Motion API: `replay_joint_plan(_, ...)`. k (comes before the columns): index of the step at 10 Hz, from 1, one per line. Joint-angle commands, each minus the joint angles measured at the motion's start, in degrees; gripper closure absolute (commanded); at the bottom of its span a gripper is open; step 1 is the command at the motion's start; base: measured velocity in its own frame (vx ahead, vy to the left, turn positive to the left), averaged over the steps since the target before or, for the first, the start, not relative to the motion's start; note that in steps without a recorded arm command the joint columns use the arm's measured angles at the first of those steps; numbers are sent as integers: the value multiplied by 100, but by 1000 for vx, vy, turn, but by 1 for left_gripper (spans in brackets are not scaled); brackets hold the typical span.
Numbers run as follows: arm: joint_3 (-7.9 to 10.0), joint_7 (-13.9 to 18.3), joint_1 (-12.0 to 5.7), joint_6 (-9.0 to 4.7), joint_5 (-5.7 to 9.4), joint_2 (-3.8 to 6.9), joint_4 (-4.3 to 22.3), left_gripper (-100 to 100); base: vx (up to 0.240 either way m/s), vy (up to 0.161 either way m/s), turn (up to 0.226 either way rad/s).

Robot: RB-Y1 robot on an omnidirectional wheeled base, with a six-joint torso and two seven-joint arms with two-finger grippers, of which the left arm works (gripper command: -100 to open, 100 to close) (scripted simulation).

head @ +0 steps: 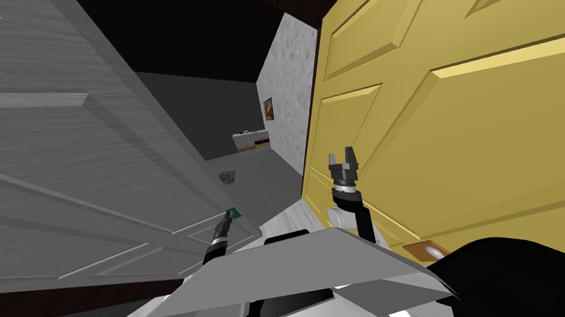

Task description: Pull the door open

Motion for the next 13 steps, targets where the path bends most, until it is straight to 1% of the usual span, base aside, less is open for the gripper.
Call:
replay_joint_plan(1,-74,286,13,47,74,-25,-1,100,-44,13,-49)
replay_joint_plan(2,-74,318,13,47,74,-25,-1,100,-33,14,-27)
replay_joint_plan(3,-111,539,6,74,149,-17,1,100,-46,11,-43)
replay_joint_plan(4,-111,552,6,74,149,-17,1,100,-35,7,-27)
replay_joint_plan(5,-145,778,0,99,219,-10,3,100,-35,7,-50)
replay_joint_plan(6,-179,919,-6,123,287,-2,5,100,-49,14,-65)
replay_joint_plan(7,-179,1002,-6,123,287,-2,5,100,-41,16,-26)
replay_joint_plan(8,-213,1215,-12,147,354,5,7,100,-38,16,-48)
replay_joint_plan(9,-246,1362,-18,171,422,12,9,100,-52,15,-81)
replay_joint_plan(10,-246,1450,-18,171,422,12,9,100,-40,12,-21)
replay_joint_plan(11,-280,1651,-23,195,490,20,11,100,-34,11,-30)
replay_joint_plan(12,-280,1674,-23,195,490,20,11,100,-34,8,-28)
replay_joint_plan(13,-310,1884,-29,216,551,26,13,100,-37,10,-34)
